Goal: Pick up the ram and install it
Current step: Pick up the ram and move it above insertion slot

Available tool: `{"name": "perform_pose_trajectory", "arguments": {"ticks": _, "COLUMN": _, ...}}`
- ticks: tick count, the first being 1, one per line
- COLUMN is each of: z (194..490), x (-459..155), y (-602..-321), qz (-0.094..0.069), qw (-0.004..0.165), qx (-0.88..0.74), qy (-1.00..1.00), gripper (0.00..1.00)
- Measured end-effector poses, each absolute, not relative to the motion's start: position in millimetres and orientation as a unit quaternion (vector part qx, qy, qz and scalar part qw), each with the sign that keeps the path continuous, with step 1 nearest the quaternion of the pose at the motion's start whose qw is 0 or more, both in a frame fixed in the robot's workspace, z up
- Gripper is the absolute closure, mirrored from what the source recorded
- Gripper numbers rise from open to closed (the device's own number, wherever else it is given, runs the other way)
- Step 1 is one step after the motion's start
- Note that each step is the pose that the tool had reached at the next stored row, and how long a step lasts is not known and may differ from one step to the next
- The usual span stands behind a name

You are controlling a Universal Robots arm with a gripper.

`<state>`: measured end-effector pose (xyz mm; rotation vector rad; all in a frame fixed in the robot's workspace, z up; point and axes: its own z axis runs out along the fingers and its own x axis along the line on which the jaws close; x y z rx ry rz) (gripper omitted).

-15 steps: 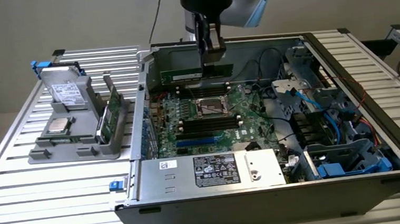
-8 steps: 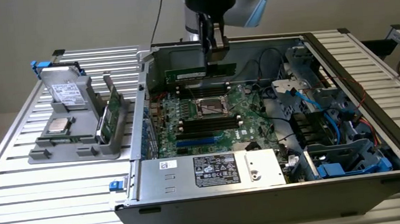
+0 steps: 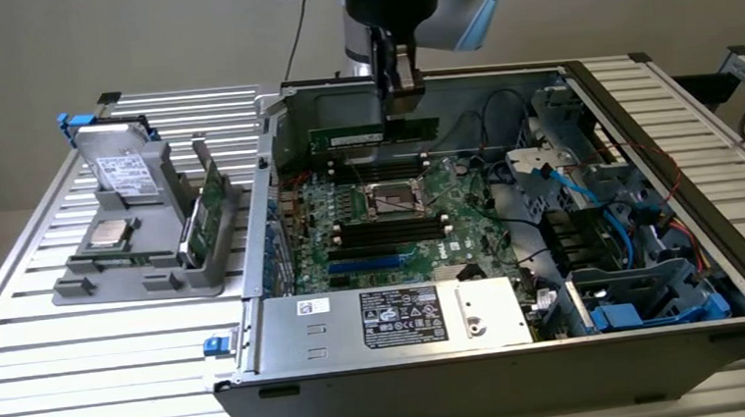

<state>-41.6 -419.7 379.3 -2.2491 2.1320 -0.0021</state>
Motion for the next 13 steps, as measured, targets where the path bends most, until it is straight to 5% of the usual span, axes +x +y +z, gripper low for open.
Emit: {"name": "perform_pose_trajectory", "arguments": {"ticks": 13, "z": 368.5, "x": -41.5, "y": -403.7, "qz": -0.001, "qw": 0.021, "qx": -0.718, "qy": 0.695, "gripper": 0.86}}
